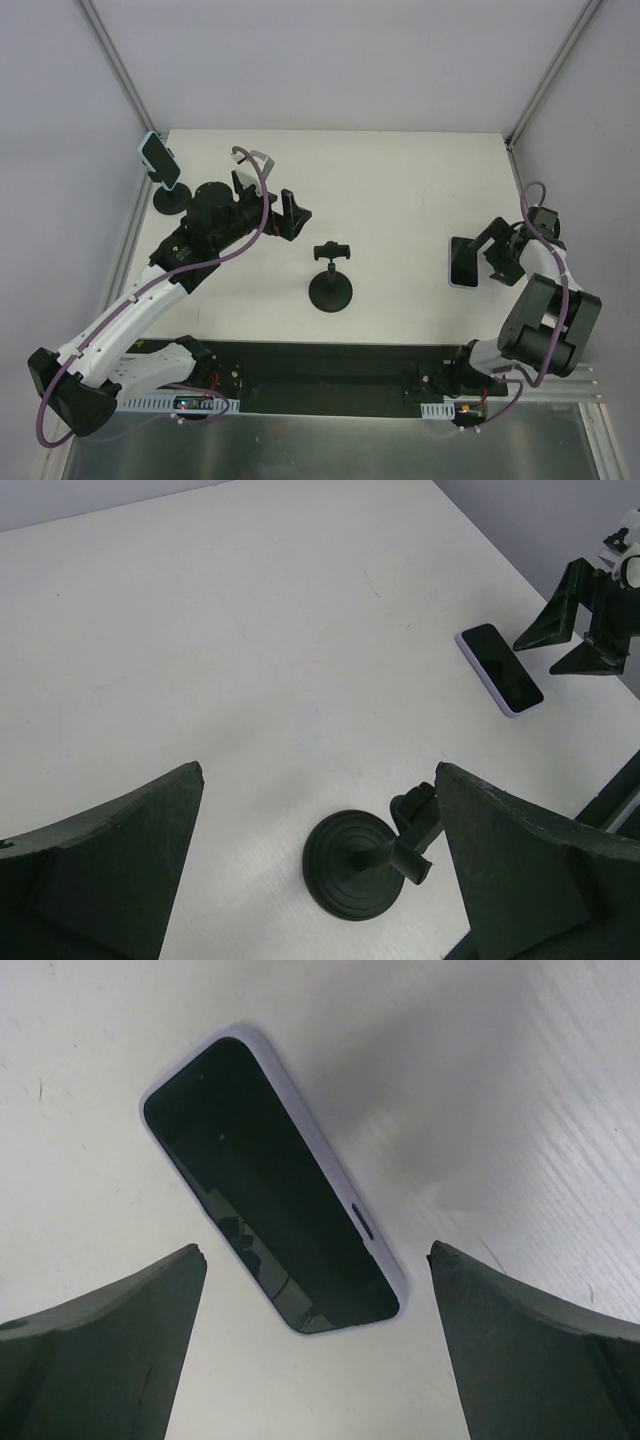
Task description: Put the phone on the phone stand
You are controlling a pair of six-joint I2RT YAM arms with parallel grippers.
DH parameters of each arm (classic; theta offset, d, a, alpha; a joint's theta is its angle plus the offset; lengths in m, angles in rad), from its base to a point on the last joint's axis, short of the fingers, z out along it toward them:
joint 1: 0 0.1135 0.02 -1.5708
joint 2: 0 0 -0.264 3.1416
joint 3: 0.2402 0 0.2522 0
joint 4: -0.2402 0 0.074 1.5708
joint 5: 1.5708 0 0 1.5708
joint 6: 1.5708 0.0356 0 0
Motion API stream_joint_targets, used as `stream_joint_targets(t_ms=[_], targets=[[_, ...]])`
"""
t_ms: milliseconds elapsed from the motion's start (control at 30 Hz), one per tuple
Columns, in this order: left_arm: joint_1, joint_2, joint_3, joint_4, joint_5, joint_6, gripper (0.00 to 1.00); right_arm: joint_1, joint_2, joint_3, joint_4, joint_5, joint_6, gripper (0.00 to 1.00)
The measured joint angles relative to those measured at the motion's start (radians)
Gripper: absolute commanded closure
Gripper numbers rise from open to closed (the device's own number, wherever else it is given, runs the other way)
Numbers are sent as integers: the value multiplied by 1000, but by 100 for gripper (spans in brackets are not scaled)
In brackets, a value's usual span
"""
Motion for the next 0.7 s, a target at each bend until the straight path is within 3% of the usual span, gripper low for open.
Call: stream_joint_targets(t_ms=[433, 700], targets=[[-1, 0, 0, 0, 0, 0, 1, 66, 172, 56, 40, -74, -74, 4], [-11, 0, 0, 0, 2, 0, 1, 257, 277, 183, -83, 114, -167, 4]])
